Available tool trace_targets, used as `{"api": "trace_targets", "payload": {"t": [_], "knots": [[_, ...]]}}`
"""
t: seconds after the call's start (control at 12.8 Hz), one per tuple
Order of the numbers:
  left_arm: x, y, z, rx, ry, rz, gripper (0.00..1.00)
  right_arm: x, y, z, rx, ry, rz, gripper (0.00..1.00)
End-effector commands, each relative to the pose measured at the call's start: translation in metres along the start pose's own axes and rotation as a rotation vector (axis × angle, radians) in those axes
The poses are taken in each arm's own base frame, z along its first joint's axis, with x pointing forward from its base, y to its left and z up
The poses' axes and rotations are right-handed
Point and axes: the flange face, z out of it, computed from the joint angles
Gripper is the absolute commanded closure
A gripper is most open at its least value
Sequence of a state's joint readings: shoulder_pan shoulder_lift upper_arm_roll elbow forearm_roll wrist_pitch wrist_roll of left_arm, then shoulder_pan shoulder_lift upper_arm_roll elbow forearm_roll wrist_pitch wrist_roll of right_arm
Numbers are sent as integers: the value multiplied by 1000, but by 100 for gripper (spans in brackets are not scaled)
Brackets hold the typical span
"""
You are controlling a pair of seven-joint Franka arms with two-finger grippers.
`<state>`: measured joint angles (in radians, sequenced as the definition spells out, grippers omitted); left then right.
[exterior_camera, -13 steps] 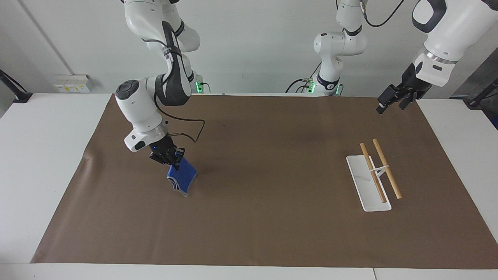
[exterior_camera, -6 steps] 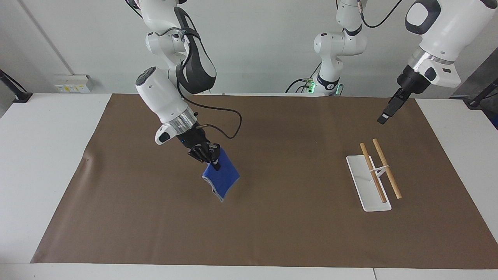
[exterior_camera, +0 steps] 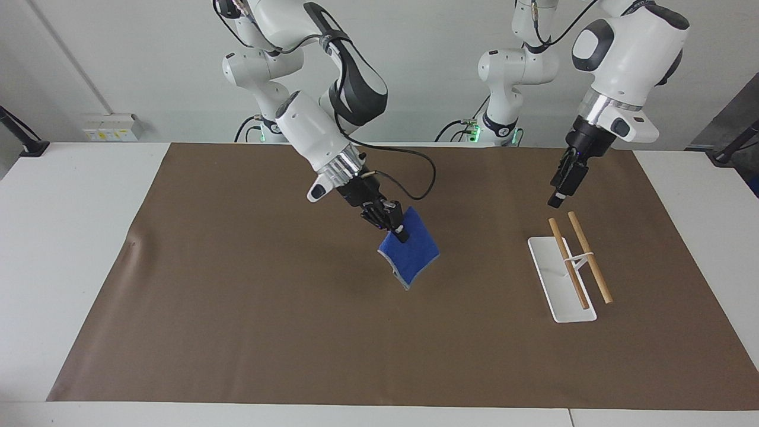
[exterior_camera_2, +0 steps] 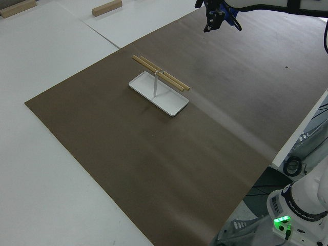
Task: Right arm passes towel to left arm to hang
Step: 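Carry the towel toward the rack while the left gripper reaches toward it, then close the left gripper on the towel held by the right gripper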
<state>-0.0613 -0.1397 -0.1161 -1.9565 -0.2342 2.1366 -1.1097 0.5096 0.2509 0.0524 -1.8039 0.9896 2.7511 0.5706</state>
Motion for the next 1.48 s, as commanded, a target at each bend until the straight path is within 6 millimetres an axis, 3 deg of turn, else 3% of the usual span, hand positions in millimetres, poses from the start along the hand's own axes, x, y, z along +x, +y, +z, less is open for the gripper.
{"api": "trace_targets", "payload": {"t": [0.0,0.16,0.31,0.39,0.55,1.09,1.32,1.4], "knots": [[-17,-9,13,-32,2,-26,0,-26,-23,11,96,-53,192,100],[-40,-8,40,-72,16,-91,0,-31,-23,11,145,-92,331,100],[-43,-6,46,-122,32,-178,0,-58,-28,17,168,-137,374,100],[-43,-5,49,-122,31,-186,0,-59,-28,16,183,-120,391,100],[-56,0,51,-139,24,-226,0,-83,-28,24,179,-131,385,100],[-63,11,58,-190,22,-267,0,-84,-27,24,182,-118,383,100],[-63,11,59,-190,22,-271,13,-84,-27,24,183,-119,384,100],[-64,11,59,-190,21,-271,25,-84,-27,24,182,-118,381,100]]}}
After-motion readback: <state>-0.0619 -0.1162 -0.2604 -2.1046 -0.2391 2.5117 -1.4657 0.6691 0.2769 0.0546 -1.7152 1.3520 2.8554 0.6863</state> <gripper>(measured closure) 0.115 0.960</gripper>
